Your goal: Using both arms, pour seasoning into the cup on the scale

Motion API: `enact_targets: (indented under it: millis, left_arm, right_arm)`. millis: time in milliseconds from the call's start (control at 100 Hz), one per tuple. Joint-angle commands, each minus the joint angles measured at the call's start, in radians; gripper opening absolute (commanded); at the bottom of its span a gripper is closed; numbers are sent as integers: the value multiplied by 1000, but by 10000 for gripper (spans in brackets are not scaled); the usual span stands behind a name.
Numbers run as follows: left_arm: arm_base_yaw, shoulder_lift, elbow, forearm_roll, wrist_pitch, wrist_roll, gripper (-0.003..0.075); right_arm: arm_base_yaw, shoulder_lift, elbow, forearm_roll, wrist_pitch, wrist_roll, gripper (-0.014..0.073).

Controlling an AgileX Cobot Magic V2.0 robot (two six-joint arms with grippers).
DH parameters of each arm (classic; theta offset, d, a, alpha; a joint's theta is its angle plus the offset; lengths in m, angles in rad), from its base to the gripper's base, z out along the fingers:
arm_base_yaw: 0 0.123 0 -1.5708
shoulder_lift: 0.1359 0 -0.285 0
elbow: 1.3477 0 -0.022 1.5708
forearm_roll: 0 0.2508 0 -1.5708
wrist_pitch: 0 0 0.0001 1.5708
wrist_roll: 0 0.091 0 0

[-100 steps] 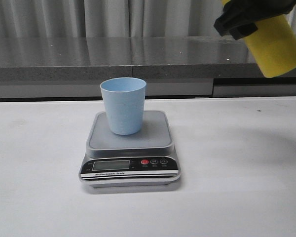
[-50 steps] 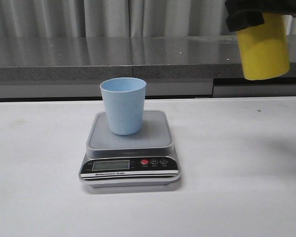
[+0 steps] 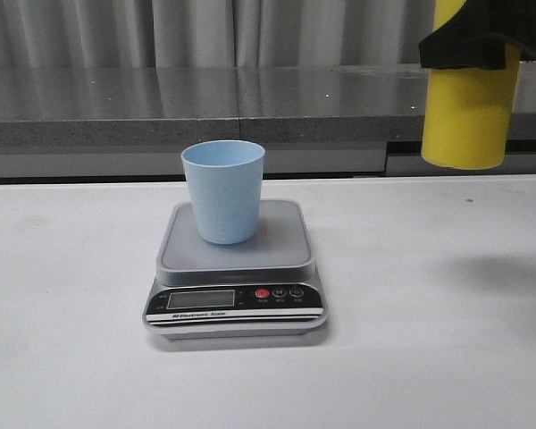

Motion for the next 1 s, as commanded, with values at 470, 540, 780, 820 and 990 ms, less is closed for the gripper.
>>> enact_targets:
  millis: [470, 540, 780, 820, 990]
  left_arm:
    - [4, 5, -29, -4, -83, 1, -18]
    - [4, 5, -29, -4, -83, 1, -18]
    - [4, 5, -29, -4, -83, 1, -18]
    - [4, 5, -29, -4, -83, 1, -18]
    - [4, 5, -29, -4, -83, 1, -18]
  right_arm:
    - [-14, 229, 26, 106, -385, -310, 110]
    - [-14, 260, 26, 107, -412, -314, 110]
    - [-14, 349, 26, 152, -455, -425, 110]
    - [-14, 358, 26, 153, -463, -436, 110]
    - [-14, 393, 25, 181, -500, -464, 110]
